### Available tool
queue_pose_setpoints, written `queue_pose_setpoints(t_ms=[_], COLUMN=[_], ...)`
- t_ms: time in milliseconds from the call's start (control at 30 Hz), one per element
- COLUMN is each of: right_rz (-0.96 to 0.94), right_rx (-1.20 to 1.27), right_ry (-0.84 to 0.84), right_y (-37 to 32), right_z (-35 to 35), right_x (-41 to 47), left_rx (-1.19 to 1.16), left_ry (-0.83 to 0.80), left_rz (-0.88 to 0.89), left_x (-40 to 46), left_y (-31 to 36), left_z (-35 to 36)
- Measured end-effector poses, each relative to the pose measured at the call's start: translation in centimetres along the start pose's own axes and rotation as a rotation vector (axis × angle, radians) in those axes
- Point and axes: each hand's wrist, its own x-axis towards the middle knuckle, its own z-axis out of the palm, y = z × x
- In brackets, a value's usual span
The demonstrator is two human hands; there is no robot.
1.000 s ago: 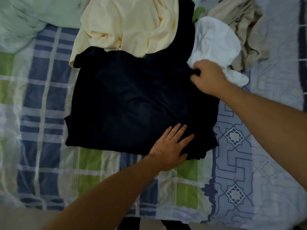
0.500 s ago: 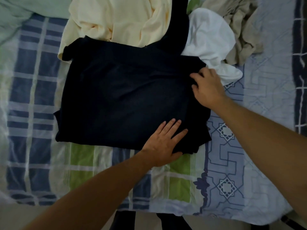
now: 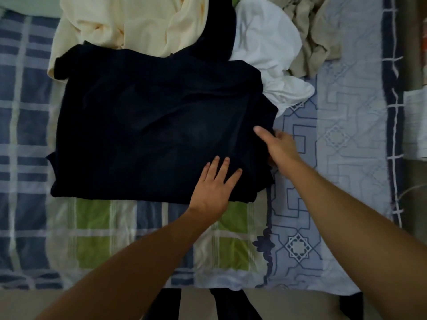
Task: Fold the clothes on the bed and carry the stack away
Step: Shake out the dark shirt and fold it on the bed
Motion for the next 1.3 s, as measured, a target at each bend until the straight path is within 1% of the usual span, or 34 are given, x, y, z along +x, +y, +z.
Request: queue_pose_setpoints(t_ms=[67, 100, 200, 267, 300, 400, 467, 567, 633, 700, 767, 867, 967, 1000, 1067, 1167, 1300], right_rz=[-0.050, -0.074, -0.104, -0.038, 0.024, 0.152, 0.185, 0.227, 0.200, 0.113, 0.037, -0.017, -0.061, -0.073, -0.089, -0.084, -0.115], right_rx=[0.058, 0.070, 0.122, 0.219, 0.287, 0.416, 0.425, 0.431, 0.376, 0.232, 0.109, -0.014, -0.102, -0.114, -0.089, -0.018, 0.039], right_ry=[-0.124, -0.153, -0.140, -0.111, -0.097, -0.076, -0.052, -0.052, -0.052, -0.005, 0.042, 0.032, -0.005, 0.001, 0.024, 0.062, 0.048], right_y=[-0.9, -1.1, -0.2, 1.4, 2.4, 5.1, 6.2, 6.3, 5.5, 4.3, 2.5, 0.4, 0.0, 0.1, -0.2, -2.0, -7.1], right_z=[1.6, 2.2, 2.3, 0.9, -0.1, -2.9, -4.2, -5.0, -4.8, -4.0, -2.8, -1.0, -0.4, -0.7, -1.6, -3.0, -2.3], right_x=[-0.1, -0.2, -0.8, -1.8, -2.3, -3.9, -4.7, -5.4, -5.4, -4.9, -3.9, -2.1, -1.0, -1.0, -1.7, -3.9, -7.7], left_rx=[-0.100, -0.155, -0.268, -0.256, -0.243, -0.227, -0.181, -0.140, -0.126, -0.091, -0.074, -0.054, -0.078, -0.131, -0.308, -0.693, -1.224], left_ry=[0.015, 0.028, 0.127, 0.207, 0.218, 0.167, 0.095, 0.071, 0.058, 0.052, 0.042, 0.008, -0.048, -0.050, 0.000, 0.123, 0.263], left_rz=[0.028, 0.037, 0.071, 0.133, 0.159, 0.195, 0.202, 0.189, 0.174, 0.139, 0.044, -0.073, -0.122, -0.123, -0.101, -0.062, -0.182], left_x=[-0.3, -0.6, -2.4, -4.0, -4.8, -6.4, -7.0, -6.9, -6.8, -6.8, -6.8, -6.1, -5.0, -4.9, -5.3, -7.5, -11.4], left_y=[0.1, 0.4, 1.7, 2.9, 3.6, 5.8, 7.2, 8.6, 9.0, 8.9, 9.0, 9.6, 10.3, 10.4, 10.5, 9.9, 8.0], left_z=[-0.6, -1.1, -2.3, -2.0, -1.6, 0.2, 1.5, 2.8, 3.1, 3.4, 3.6, 3.8, 3.4, 3.1, 2.3, -0.1, -4.4])
